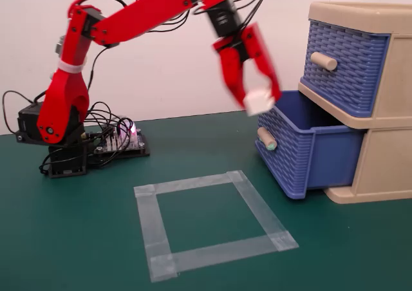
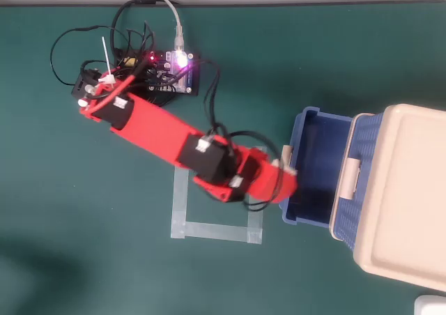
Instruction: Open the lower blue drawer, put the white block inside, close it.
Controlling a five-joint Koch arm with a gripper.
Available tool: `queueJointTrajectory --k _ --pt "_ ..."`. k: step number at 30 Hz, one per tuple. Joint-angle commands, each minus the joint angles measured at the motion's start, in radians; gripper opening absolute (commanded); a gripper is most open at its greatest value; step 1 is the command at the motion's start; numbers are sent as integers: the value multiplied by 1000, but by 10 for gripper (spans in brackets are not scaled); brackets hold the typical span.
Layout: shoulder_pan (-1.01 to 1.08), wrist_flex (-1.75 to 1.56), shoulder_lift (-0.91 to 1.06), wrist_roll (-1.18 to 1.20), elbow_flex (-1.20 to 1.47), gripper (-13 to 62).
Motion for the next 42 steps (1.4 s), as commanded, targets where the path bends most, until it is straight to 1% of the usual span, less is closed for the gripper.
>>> queueJointTrajectory --k 1,5,14,15,16,18,19,20,21,24,27,30,33,35,36,39,42 --pt "-55 -147 -14 51 -51 -81" --pt "-97 -259 -67 52 -106 -81" --pt "-104 -261 -84 54 -150 -76" --pt "-106 -264 -84 54 -150 -58" --pt "-109 -270 -86 55 -152 3" --pt "-121 -281 -87 57 -153 168" --pt "-127 -290 -87 57 -153 234" --pt "-132 -296 -87 61 -153 285" --pt "-133 -301 -84 72 -153 306" --pt "-137 -298 -71 103 -153 316" --pt "-143 -259 6 106 -143 325" --pt "-144 -54 81 104 -141 325" --pt "-153 201 97 83 -141 325" --pt "-152 296 80 46 -133 325" --pt "-150 325 28 6 -121 325" --pt "-143 334 -78 -72 -110 325" --pt "-141 327 -127 -100 -110 325"
